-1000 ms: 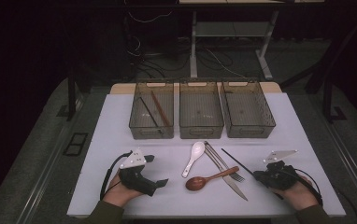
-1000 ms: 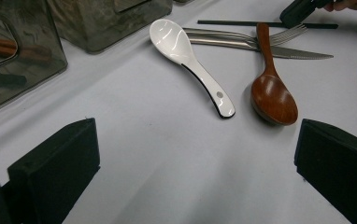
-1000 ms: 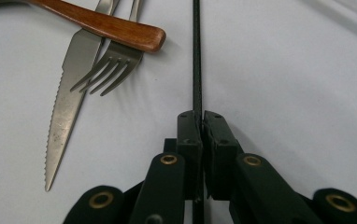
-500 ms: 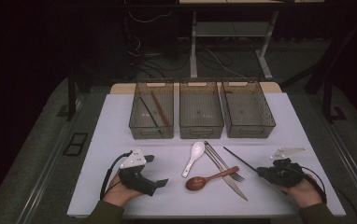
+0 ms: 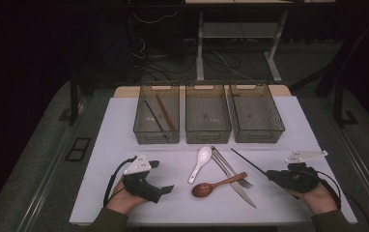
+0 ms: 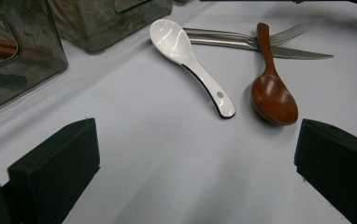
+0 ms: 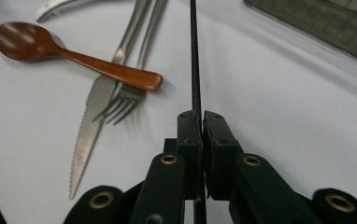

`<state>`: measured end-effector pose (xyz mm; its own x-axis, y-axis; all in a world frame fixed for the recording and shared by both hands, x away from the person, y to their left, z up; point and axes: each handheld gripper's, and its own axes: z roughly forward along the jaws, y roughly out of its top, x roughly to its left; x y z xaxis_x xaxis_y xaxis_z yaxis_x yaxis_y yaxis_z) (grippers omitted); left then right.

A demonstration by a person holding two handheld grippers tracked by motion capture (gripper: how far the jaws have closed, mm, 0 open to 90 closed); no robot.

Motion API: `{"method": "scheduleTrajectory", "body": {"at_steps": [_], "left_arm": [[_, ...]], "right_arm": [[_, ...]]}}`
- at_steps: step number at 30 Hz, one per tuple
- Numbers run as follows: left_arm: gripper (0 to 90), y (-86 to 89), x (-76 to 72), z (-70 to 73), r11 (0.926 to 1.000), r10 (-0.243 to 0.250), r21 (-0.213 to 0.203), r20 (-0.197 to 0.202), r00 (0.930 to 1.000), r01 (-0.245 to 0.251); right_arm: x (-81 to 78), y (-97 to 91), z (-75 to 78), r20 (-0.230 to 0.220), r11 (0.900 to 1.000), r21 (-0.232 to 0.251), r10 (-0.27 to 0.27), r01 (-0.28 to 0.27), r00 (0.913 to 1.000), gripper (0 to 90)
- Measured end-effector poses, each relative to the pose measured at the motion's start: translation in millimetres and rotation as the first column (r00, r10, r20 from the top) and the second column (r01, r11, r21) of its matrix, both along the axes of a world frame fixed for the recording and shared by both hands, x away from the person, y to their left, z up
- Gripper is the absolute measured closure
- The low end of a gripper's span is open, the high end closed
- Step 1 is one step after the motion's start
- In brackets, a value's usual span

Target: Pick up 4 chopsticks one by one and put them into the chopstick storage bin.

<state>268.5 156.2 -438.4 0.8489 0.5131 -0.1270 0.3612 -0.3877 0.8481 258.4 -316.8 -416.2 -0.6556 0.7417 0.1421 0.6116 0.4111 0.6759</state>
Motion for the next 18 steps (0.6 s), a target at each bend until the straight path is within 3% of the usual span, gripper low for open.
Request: {"method": "scheduleTrajectory", "body": {"at_steps": [11,18], "left_arm": [[0.0,-0.2,0.3,-0.2,1.0000,0.001,0.003,-0.002,1.0000,-0.001],[0.0,-0.5,0.7,-0.3,1.0000,0.002,0.003,-0.003,1.0000,-0.002]], "right_arm": [[1.9,4.8,15.7,0.033,0.9977,0.061,0.028,-0.030,0.9990,85.3],[9.9,16.9,25.3,0.054,0.9961,0.067,0.053,-0.057,0.9971,85.3]]}}
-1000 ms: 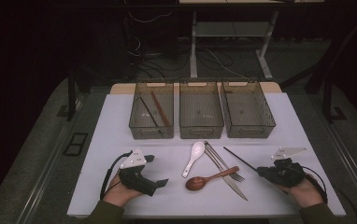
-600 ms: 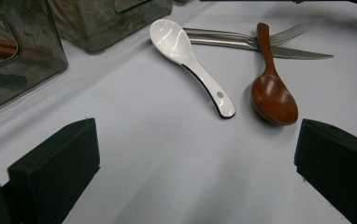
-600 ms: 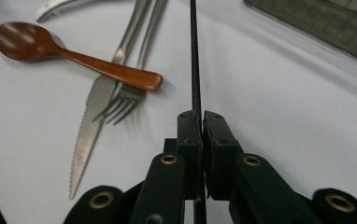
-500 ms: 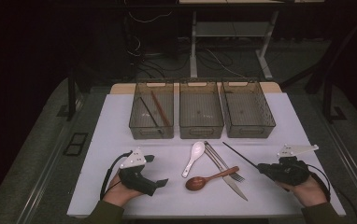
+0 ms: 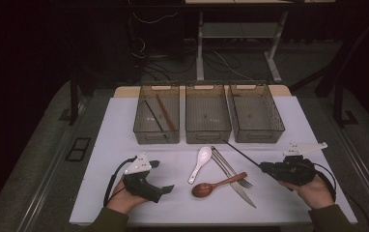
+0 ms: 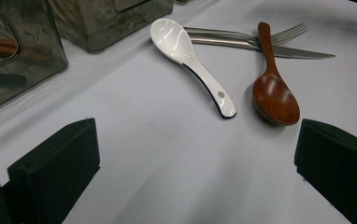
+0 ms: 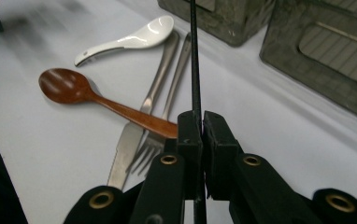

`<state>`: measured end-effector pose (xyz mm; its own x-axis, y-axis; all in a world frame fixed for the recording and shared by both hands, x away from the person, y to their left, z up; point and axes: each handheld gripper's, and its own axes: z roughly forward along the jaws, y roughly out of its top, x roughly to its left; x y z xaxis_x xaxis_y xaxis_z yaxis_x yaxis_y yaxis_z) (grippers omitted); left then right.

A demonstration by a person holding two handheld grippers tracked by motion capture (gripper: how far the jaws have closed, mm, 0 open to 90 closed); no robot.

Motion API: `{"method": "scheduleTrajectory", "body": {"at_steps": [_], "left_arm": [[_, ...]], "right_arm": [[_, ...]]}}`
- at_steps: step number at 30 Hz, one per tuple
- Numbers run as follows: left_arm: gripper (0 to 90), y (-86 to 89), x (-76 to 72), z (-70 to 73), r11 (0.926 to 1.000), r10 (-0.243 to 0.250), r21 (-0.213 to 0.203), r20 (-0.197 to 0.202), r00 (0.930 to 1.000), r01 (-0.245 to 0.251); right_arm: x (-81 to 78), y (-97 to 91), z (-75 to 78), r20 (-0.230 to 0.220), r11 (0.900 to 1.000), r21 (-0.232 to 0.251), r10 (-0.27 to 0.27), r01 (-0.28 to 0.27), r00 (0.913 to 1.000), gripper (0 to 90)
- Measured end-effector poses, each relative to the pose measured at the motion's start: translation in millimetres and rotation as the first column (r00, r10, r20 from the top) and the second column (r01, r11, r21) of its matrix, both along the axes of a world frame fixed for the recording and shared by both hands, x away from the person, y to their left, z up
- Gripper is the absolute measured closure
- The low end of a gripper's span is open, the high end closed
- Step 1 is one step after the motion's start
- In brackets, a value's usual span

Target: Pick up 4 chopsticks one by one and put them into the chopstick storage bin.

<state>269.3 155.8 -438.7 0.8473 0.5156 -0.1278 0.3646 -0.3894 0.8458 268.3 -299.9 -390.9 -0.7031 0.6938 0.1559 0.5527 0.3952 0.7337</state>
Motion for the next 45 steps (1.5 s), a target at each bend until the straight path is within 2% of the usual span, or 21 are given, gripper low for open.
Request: {"method": "scheduleTrajectory", "body": {"at_steps": [20,33,45], "left_arm": [[0.0,-1.4,-0.4,-0.3,1.0000,-0.001,0.000,-0.001,1.0000,0.001],[0.0,-0.9,0.1,-0.6,1.0000,-0.004,0.002,0.003,1.0000,0.004],[0.0,-0.9,-0.5,-0.3,1.0000,-0.003,0.001,0.001,1.0000,0.003]], "right_arm": [[28.1,35.4,14.5,0.035,0.9986,0.009,0.052,-0.052,0.9980,85.3],[47.7,57.5,23.0,0.046,0.9975,0.033,0.062,-0.063,0.9970,85.3],[65.9,83.7,27.8,0.057,0.9973,0.028,0.067,-0.068,0.9962,85.3]]}}
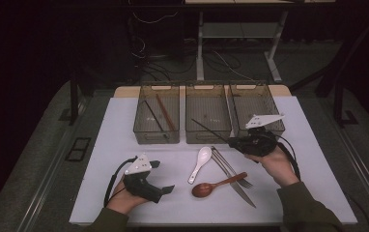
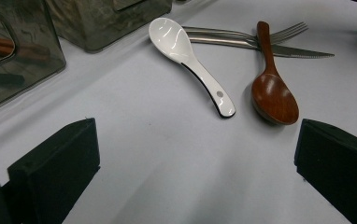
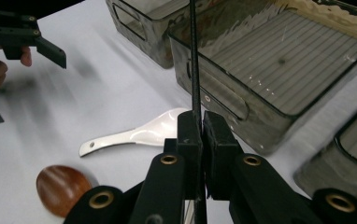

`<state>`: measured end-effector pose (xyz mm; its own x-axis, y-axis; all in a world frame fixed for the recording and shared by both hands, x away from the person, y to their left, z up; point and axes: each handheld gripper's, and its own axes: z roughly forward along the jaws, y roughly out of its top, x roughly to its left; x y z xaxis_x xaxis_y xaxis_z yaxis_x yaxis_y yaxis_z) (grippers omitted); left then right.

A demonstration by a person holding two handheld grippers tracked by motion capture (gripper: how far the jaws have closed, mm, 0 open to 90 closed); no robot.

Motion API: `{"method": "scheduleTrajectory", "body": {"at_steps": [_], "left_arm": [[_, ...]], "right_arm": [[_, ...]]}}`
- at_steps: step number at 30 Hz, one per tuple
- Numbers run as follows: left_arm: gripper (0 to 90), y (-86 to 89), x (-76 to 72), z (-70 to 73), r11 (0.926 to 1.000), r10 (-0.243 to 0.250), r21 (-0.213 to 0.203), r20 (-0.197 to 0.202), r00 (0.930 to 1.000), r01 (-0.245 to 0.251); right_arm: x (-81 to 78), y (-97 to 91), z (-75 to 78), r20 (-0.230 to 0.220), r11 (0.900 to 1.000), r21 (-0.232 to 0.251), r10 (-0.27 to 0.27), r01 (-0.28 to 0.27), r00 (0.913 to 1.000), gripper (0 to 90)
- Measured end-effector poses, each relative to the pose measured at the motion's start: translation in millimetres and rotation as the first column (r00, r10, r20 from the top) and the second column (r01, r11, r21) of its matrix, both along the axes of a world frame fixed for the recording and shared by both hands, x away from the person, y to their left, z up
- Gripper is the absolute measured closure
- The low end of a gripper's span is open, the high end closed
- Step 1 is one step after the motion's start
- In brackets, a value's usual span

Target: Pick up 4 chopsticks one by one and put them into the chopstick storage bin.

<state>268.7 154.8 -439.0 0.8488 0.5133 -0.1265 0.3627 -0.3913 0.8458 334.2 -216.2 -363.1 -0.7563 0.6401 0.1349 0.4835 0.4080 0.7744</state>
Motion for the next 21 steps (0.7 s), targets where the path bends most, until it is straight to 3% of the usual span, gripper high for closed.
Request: {"method": "scheduleTrajectory", "body": {"at_steps": [21], "left_arm": [[0.0,0.1,0.3,0.3,1.0000,0.001,-0.007,0.001,1.0000,-0.001]], "right_arm": [[41.0,63.1,15.6,0.011,0.9994,-0.031,-0.013,0.014,0.9999,85.3]]}}
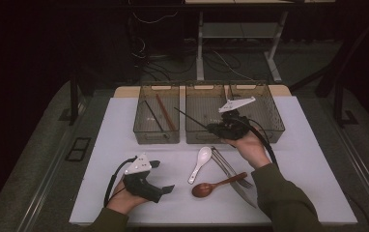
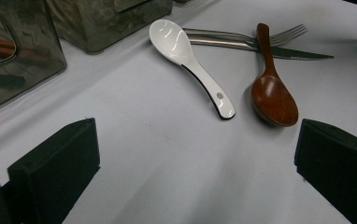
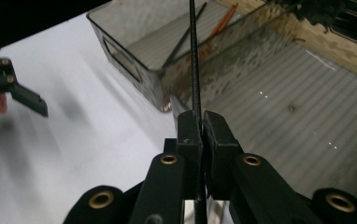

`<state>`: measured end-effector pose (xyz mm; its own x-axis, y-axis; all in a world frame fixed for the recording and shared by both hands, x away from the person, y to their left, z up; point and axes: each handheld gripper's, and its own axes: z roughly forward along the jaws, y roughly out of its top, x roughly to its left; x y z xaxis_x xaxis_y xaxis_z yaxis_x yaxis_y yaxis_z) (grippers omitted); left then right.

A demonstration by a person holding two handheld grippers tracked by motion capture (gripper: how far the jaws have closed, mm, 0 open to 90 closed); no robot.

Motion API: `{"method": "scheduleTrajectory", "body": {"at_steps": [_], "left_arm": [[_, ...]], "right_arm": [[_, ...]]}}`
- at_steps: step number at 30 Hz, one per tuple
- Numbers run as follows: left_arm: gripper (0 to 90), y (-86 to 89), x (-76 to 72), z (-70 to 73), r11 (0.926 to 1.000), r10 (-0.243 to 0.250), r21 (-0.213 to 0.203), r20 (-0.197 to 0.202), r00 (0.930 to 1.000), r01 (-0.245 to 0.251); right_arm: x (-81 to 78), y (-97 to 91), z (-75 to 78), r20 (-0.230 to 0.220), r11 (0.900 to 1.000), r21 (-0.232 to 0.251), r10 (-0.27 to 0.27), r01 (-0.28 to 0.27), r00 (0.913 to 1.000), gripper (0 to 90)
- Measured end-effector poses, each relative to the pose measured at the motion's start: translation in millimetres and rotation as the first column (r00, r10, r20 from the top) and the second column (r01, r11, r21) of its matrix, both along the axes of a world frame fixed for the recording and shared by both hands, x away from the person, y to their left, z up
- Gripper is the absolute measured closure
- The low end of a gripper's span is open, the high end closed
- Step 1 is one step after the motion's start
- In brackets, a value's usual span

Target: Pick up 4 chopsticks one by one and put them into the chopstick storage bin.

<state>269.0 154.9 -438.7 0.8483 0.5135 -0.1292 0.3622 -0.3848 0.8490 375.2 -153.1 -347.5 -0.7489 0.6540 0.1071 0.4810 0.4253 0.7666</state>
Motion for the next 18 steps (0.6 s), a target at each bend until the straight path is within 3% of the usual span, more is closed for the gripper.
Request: {"method": "scheduleTrajectory", "body": {"at_steps": [18], "left_arm": [[0.0,-0.3,-0.5,0.8,1.0000,-0.004,-0.009,0.000,1.0000,0.004]], "right_arm": [[33.9,55.3,-2.0,-0.034,0.9995,-0.010,-0.030,0.030,0.9990,85.2]]}}
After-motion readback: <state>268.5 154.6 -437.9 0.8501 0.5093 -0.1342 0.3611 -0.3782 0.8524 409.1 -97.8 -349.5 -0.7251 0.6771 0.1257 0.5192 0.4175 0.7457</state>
